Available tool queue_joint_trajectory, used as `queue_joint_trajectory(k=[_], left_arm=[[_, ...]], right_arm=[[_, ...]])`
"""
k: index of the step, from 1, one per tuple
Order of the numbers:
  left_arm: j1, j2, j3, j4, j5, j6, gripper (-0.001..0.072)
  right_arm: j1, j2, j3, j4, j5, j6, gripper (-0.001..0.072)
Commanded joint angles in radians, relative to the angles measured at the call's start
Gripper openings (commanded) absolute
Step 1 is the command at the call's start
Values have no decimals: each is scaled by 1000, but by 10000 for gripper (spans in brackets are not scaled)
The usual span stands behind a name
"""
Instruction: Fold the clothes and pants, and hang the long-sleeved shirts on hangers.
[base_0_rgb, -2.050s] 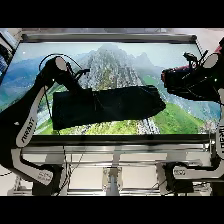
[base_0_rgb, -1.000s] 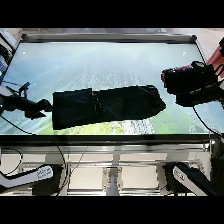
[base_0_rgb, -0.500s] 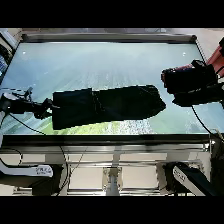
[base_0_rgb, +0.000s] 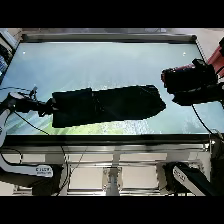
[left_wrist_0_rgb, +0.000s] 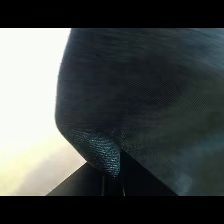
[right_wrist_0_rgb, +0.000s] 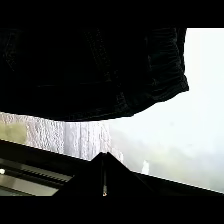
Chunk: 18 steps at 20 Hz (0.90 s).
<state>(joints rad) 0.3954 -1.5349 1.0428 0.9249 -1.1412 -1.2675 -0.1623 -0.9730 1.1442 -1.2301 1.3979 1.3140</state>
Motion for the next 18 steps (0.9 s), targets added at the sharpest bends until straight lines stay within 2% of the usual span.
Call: queue_joint_trajectory(k=[1, 3, 6, 7, 10, 14, 18], left_arm=[[-3, 50, 121, 108, -169, -57, 21], [-12, 104, 274, 288, -305, -137, 21], [-33, 159, 522, 465, -482, -186, 21], [-37, 183, 582, 452, -478, -234, 21], [-123, 204, 710, 402, -516, -241, 21], [-349, 173, 727, 414, -524, -264, 22], [-575, 37, 733, 414, -500, -329, 21]], right_arm=[[1, 0, 0, 0, -5, 1, 38], [1, 0, 0, 1, -14, 1, 38], [1, -1, 0, 1, -30, 1, 38], [1, -1, 0, 1, -30, 1, 38], [1, -1, 0, 0, -34, 0, 38], [1, -1, 0, 0, -74, -1, 38], [1, -1, -1, -1, -82, -24, 38]])
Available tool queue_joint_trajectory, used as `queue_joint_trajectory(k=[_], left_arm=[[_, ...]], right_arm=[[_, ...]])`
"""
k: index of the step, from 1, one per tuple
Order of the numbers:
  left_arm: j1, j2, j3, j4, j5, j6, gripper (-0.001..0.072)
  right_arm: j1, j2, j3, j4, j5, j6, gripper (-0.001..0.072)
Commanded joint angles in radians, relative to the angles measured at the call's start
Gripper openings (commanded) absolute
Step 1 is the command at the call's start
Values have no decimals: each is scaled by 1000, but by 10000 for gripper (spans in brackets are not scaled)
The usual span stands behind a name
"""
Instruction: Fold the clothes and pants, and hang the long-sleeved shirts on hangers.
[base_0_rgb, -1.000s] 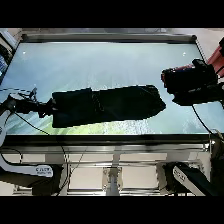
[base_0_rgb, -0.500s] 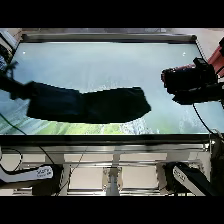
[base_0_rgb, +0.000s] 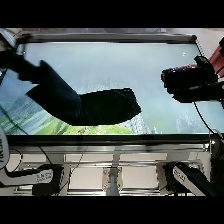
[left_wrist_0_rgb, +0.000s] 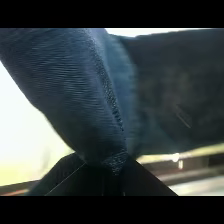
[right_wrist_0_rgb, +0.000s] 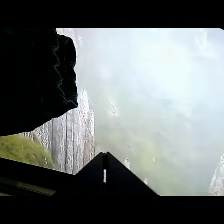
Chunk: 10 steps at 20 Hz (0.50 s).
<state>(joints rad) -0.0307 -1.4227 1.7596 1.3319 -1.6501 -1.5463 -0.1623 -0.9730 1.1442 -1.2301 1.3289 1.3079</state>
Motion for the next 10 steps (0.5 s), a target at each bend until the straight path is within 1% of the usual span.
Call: queue_joint_trajectory(k=[1, 5, 7, 10], left_arm=[[-193, -113, 25, 6, 28, -62, 21], [-343, -273, 144, -42, 96, -130, 22], [-398, -336, 206, -113, 127, -134, 22], [-443, -391, 223, -173, 169, -145, 22]], right_arm=[[1, -2, 0, -2, -13, -20, 38], [1, -4, -1, -7, -13, -38, 38], [1, -4, -1, -8, -13, -45, 38], [1, -4, -1, -8, -13, -45, 38]])
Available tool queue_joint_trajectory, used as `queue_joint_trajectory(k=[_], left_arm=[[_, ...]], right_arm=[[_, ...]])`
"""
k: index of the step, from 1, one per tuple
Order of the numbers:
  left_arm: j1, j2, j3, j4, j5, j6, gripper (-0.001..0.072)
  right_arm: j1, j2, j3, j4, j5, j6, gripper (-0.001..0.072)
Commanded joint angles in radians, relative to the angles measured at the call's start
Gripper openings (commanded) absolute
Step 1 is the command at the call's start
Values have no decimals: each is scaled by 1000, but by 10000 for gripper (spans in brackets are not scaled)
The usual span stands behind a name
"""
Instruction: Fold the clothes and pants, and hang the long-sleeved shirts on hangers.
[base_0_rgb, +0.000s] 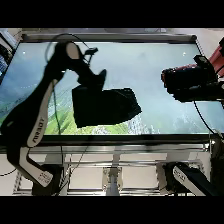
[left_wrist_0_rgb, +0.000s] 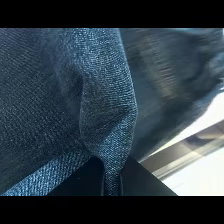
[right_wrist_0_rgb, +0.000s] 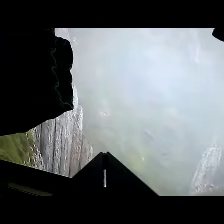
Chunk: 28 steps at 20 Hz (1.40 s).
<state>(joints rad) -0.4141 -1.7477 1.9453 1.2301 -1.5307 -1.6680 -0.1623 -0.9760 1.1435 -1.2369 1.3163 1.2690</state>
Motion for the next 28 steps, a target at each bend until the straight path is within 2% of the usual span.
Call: queue_joint_trajectory(k=[1, 6, 12, 13, 15, 16, 17, 21, 22, 24, 25, 26, 28], left_arm=[[-66, -80, 37, -92, 51, -32, 22], [-90, -146, 37, -269, 99, -30, 22], [-116, -188, 36, -283, 122, -27, 33], [-118, -188, 36, -294, 134, -26, 76], [-118, -188, 36, -352, 169, -7, 392], [-118, -188, 36, -397, 193, 6, 460], [-118, -190, 36, -442, 217, 23, 466], [-118, -195, 36, -589, 304, 98, 468], [-116, -193, 36, -585, 306, 123, 468], [-98, -182, 36, -562, 305, 143, 467], [-87, -171, 36, -517, 304, 137, 466], [-79, -152, 36, -441, 294, 116, 465], [-63, -108, 36, -215, 224, 57, 465]], right_arm=[[1, -1, 0, -2, -1, -6, 38], [1, -1, 0, -1, -1, -6, 38], [1, -8, 0, 2, -1, -6, 38], [1, -14, 0, 3, -1, -6, 38], [1, -33, 0, 12, -3, -6, 50], [1, -46, 0, 24, -9, -7, 56], [1, -60, 0, 40, -20, -11, 61], [1, -129, 0, 165, -74, -74, 299], [1, -152, 0, 214, -84, -112, 371], [1, -208, 0, 330, -93, -225, 459], [2, -245, 0, 380, -99, -274, 586], [2, -286, 3, 414, -103, -302, 672], [3, -393, 25, 480, -67, -383, 672]])
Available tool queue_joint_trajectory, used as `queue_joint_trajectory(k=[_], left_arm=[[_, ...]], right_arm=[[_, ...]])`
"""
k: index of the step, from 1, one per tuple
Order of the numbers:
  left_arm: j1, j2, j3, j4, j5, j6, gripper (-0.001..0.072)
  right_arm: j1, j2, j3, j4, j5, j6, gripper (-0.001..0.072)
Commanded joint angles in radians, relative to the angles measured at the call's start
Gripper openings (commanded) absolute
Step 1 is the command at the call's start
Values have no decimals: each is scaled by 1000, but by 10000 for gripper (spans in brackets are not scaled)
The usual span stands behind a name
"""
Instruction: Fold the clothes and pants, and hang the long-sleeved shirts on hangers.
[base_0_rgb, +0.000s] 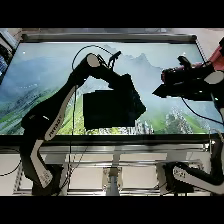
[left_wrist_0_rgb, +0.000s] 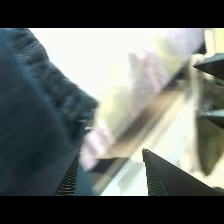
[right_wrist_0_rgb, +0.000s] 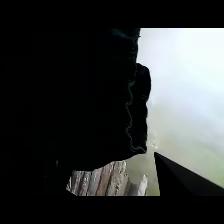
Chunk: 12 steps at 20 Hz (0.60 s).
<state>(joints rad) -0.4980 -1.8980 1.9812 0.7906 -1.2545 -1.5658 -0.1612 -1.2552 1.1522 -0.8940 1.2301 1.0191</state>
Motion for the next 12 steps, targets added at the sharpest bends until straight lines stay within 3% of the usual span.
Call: queue_joint_trajectory(k=[1, 3, 5, 12], left_arm=[[22, 63, 0, 360, -114, -71, 465], [19, 98, -2, 637, -273, -89, 466], [18, 126, -22, 818, -388, -87, 466], [52, 347, -384, 882, -330, -78, 467]], right_arm=[[9, -176, 39, 159, 49, -166, 672], [47, -300, 113, 115, 68, -177, 673], [100, -424, 224, 10, 87, -176, 673], [197, -692, 482, -59, 297, -183, 674]])
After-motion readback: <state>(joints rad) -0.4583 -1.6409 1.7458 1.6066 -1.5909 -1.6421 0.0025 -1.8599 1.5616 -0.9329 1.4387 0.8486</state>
